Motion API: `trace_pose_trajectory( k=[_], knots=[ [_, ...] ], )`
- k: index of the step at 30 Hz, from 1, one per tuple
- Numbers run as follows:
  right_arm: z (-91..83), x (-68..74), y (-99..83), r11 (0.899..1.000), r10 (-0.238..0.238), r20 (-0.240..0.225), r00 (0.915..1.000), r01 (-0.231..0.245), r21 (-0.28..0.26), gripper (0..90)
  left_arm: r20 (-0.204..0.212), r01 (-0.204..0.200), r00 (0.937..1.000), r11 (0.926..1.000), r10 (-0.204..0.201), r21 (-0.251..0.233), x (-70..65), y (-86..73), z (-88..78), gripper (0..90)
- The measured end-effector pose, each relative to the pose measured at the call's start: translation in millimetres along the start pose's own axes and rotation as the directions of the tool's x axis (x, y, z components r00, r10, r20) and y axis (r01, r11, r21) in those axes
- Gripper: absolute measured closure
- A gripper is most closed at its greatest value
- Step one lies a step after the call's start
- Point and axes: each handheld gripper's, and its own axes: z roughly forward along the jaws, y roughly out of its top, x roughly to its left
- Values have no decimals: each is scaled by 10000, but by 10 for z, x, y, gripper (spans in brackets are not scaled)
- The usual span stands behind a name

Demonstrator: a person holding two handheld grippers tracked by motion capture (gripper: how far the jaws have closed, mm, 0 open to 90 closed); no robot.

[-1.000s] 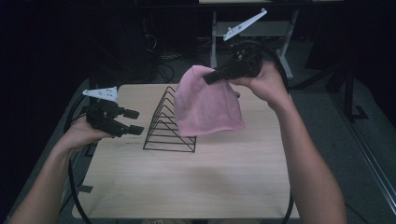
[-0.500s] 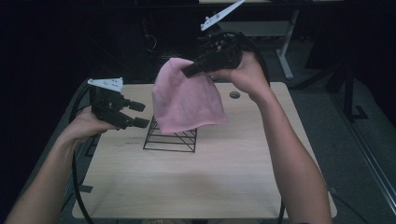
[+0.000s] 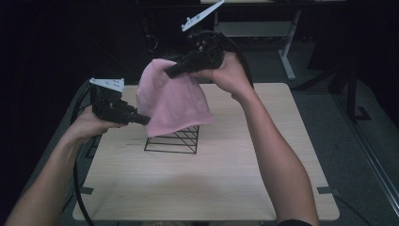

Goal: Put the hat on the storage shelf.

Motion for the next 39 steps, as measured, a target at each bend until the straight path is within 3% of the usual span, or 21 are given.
trace_pose_trajectory(
  k=[5, 13, 17, 18, 22, 26, 32, 39],
  knots=[
    [40, -42, 10, 9999, 56, 133, 9999, -54, -131, 787, -373, 178, 9991, 9997, -183, -152, 57, -25, -53, 819],
    [89, -140, 19, 9992, 209, 405, 9990, -195, -355, 787, -983, 293, 9946, 9990, -324, -329, 133, -41, -135, 828],
    [123, -226, 17, 9984, 351, 531, 9980, -327, -452, 787, -1305, 324, 9908, 9990, -362, -313, 171, -24, -154, 827],
    [135, -253, 13, 9981, 408, 546, 9977, -381, -484, 787, -1573, 338, 9869, 9992, -371, -235, 199, -6, -157, 828],
    [172, -352, -17, 9967, 581, 587, 9966, -545, -608, 787, -1792, 411, 9829, 9991, -426, -121, 285, 21, -148, 828],
    [191, -428, -46, 9955, 736, 685, 9949, -691, -656, 787, -1803, 658, 9812, 9976, -689, -235, 372, 14, -113, 827],
    [220, -527, -88, 9953, 851, 788, 9932, -810, -536, 787, -1895, 709, 9792, 9974, -726, -159, 448, 13, -42, 827],
    [220, -531, -205, 9941, 846, 700, 9940, -794, -743, 786, -1976, 461, 9794, 9987, -411, 212, 435, 16, 18, 826]
  ],
)
